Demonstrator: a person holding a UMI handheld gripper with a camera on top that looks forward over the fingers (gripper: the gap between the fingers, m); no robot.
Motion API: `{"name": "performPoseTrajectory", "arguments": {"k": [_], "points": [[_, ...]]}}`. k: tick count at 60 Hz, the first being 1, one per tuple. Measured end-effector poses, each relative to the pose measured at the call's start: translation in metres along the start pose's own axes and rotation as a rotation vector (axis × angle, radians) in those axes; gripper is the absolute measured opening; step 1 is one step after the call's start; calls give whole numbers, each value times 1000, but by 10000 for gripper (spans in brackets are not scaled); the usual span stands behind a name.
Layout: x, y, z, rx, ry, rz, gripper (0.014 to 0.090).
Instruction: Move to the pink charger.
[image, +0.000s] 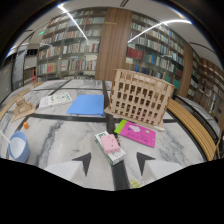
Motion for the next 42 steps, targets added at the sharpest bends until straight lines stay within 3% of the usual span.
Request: {"name": "performPoseTrajectory", "arguments": {"k": [17,42], "points": [[-1,-3,64,-20,-16,6,859],[1,8,78,-47,-12,23,858]]}}
